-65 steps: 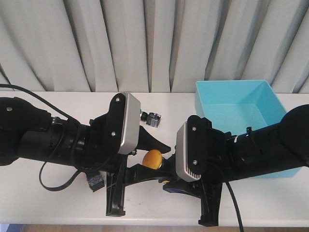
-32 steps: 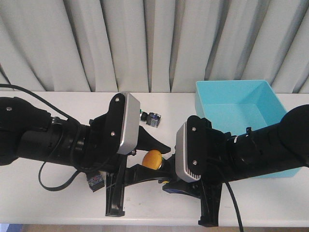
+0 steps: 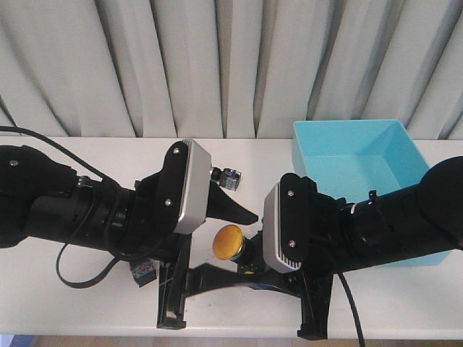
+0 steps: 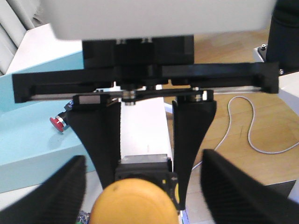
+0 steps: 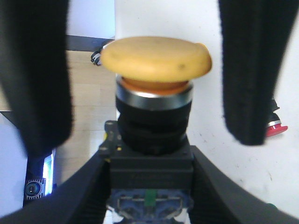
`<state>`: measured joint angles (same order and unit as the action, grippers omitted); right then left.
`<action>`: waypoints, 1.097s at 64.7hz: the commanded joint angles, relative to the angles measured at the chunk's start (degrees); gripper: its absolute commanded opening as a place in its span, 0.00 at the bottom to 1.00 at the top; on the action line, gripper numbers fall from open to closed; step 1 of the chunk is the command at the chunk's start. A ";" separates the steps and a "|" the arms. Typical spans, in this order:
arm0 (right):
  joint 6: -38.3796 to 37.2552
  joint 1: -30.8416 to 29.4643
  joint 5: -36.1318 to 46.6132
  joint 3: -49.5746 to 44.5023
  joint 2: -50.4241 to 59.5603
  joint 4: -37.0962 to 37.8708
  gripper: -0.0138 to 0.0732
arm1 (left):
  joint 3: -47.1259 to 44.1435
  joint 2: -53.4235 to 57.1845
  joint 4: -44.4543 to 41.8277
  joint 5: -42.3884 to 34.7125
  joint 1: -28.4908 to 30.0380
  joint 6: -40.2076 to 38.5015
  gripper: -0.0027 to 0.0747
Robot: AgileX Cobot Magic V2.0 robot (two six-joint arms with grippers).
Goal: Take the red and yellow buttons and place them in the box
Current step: 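Carry the yellow button into the blue box with the right gripper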
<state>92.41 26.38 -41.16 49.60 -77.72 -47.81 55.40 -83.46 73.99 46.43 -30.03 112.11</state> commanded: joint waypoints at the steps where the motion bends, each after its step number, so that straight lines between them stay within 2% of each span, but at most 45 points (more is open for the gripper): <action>1: 0.52 0.03 0.56 1.86 1.57 -2.20 0.38 | 1.32 1.54 3.93 1.31 -0.25 -0.19 0.85; 6: 0.21 0.03 0.56 1.86 1.68 -2.08 0.38 | 1.32 1.54 3.93 1.24 -0.25 -0.19 0.88; 20: -2.00 -0.65 0.61 1.86 3.05 0.17 0.38 | 1.32 1.59 3.88 0.28 -0.25 -0.19 0.84; 32: -15.98 -4.83 -0.92 1.86 4.71 15.87 0.39 | 1.32 1.59 3.82 -3.89 -0.25 -1.00 0.81; 39: -28.99 -9.74 0.20 1.86 5.50 24.58 0.39 | 1.32 1.59 3.82 -5.91 -0.25 -1.06 0.79; 44: -41.29 -14.74 1.16 2.51 5.22 29.14 0.39 | 1.32 1.59 3.82 -6.70 -0.25 -1.06 0.79; 52: -55.45 -22.70 1.06 6.02 3.26 32.10 0.39 | 1.32 1.53 3.82 -6.71 -0.25 -1.06 0.79; 62: -63.41 -29.87 -1.12 13.57 -3.05 32.58 0.40 | 1.32 1.53 3.82 -6.37 -0.25 -1.06 0.79; 71: -64.02 -30.88 -5.39 19.87 -11.90 32.70 0.40 | 1.32 1.53 3.82 -6.25 -0.25 -1.06 0.79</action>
<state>29.12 -3.97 -45.58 64.43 -85.91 -14.49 55.40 -83.46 74.22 39.38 -30.03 111.55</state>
